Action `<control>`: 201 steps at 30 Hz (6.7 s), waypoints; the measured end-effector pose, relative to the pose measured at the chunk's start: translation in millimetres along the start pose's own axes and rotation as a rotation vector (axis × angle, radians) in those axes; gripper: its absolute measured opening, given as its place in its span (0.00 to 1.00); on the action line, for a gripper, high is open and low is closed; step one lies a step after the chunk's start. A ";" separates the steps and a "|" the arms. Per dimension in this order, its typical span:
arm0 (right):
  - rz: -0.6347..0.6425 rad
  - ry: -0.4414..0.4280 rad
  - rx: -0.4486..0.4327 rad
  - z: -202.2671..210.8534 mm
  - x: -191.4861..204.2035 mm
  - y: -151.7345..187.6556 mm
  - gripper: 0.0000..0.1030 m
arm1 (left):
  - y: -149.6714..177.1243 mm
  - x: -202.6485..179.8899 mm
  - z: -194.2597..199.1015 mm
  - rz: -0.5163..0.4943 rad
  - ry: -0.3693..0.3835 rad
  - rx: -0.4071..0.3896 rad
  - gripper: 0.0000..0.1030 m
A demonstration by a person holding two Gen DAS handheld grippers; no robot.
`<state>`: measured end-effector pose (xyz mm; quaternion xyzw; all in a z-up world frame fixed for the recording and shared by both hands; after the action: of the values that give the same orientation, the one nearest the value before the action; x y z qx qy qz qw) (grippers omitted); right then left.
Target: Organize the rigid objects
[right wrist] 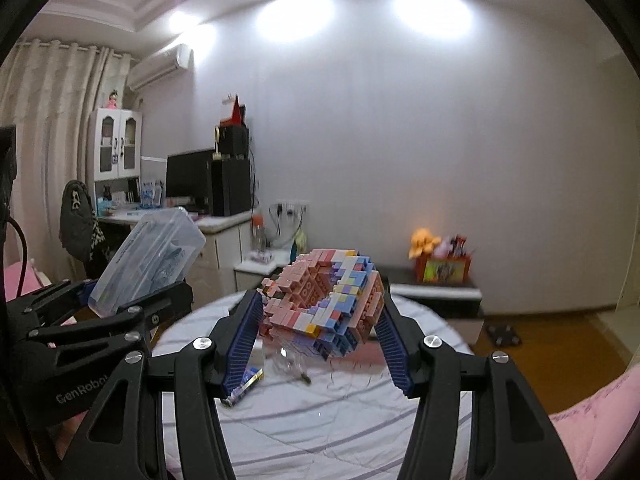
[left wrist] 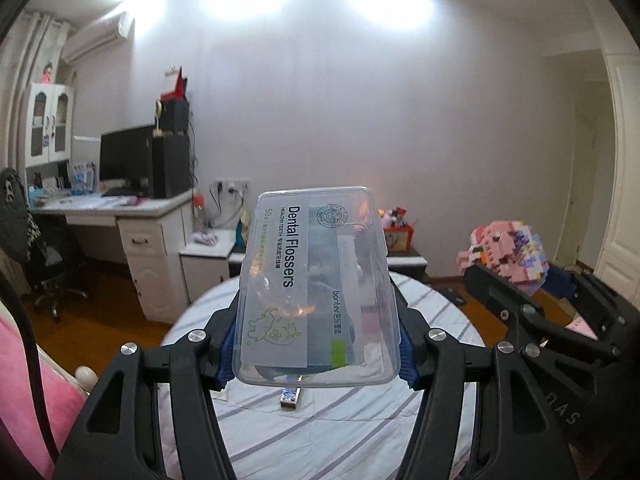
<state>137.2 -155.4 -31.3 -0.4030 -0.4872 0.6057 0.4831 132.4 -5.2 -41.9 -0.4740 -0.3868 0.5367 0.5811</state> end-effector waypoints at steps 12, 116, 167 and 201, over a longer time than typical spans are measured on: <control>0.031 0.001 -0.127 34.8 20.5 -41.1 0.56 | -26.9 4.2 38.3 -0.012 -0.043 -0.111 0.60; -0.007 0.094 -0.147 45.2 -2.5 -52.0 1.00 | -49.6 13.8 36.8 -0.049 -0.131 -0.167 1.00; -0.066 0.047 0.299 -109.6 -17.1 118.0 1.00 | 121.9 41.0 -145.7 -0.004 -0.145 0.402 1.00; 0.086 -0.095 0.628 -254.2 35.1 155.5 1.00 | 147.7 84.5 -205.9 0.071 -0.113 0.567 0.20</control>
<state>343.7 -79.2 -235.2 -0.2254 -0.2809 0.7646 0.5346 302.3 46.8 -241.4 -0.2753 -0.2362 0.6689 0.6489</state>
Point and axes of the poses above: each gripper's, at about its wrist camera, not at the fingertips, and z roughly against the way its jaws point, x to its left, y to its underside, the point moved 7 cm from there along -z, roughly the way its jaws point, and after that the axes turned 2 degrees about -x, right-handed, at the moved point
